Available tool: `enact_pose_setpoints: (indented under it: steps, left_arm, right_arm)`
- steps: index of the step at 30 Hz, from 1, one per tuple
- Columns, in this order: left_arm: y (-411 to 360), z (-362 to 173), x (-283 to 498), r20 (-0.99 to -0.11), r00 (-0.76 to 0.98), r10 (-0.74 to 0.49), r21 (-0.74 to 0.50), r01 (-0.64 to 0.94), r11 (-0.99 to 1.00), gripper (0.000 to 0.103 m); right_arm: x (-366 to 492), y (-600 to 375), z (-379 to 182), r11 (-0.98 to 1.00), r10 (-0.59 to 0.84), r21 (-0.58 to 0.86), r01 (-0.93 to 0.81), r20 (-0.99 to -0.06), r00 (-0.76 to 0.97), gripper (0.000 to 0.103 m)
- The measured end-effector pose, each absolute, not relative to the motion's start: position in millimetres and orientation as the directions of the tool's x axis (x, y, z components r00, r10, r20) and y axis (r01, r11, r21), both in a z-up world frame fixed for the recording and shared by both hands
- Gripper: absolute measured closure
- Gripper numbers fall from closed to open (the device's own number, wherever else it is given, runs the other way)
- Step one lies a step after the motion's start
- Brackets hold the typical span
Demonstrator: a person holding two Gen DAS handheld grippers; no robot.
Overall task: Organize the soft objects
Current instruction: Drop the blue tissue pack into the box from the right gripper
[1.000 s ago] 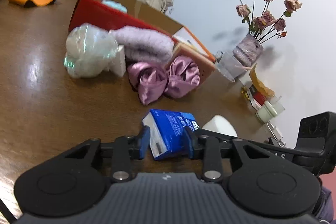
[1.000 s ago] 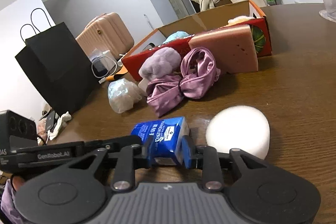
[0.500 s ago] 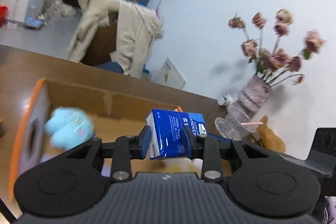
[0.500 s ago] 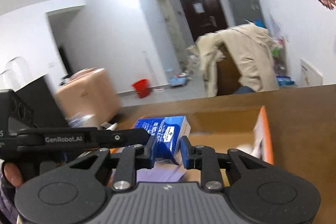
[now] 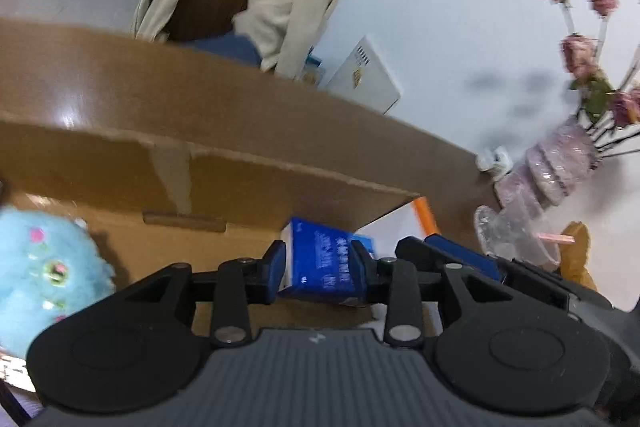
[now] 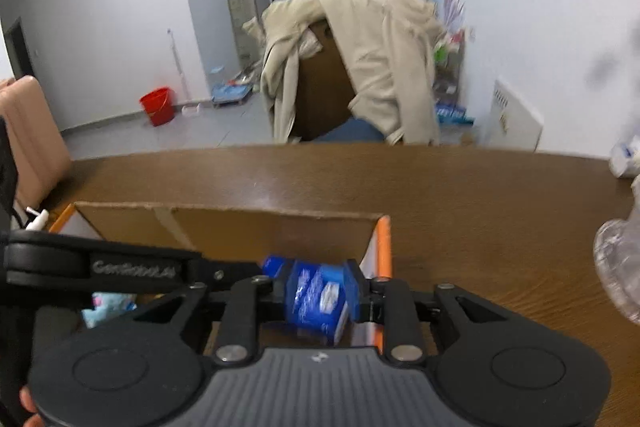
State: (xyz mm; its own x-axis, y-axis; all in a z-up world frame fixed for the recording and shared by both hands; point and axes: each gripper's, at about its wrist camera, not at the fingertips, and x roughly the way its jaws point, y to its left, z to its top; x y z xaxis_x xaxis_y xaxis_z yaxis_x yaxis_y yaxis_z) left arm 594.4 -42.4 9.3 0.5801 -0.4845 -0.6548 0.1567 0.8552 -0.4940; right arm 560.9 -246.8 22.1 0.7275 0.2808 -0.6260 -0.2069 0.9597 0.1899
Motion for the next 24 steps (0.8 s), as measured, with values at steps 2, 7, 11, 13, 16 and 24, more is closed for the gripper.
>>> enact_pose_setpoints:
  steps: [2,7,11,13,16,24]
  left_arm:
    - [-38,32,579,-0.639,0.608,-0.471,-0.465,0.182,0.866,0.067]
    - [-9,101,515,-0.577,0.694,-0.431,-0.394,0.226,0.891,0.060]
    - [14,143,440,-0.518,0.758,-0.398,-0.295,0.278,0.914,0.049]
    - [23,153,403,-0.500,0.773,-0.389,-0.246,0.304,0.920,0.043]
    - [33,158,354,-0.488,0.786,-0.379,-0.188,0.329,0.925,0.041]
    - [58,117,220,-0.421,0.829,-0.368,-0.112,0.355,0.928,0.035]
  right_arm:
    - [548,-251,43,0.954,0.300,0.204,-0.222,-0.591,0.749,0.075]
    - [488,-257,106,0.940,0.340,0.161,-0.300,-0.484,0.806,0.062]
    - [422,-261,144,0.922,0.383,0.117,-0.370,-0.425,0.820,0.057]
    - [390,-262,154,0.912,0.402,0.104,-0.396,-0.402,0.823,0.054]
    - [339,-261,157,0.897,0.434,0.095,-0.431,-0.371,0.821,0.052]
    - [207,-242,108,0.875,0.475,0.084,-0.477,-0.345,0.810,0.045]
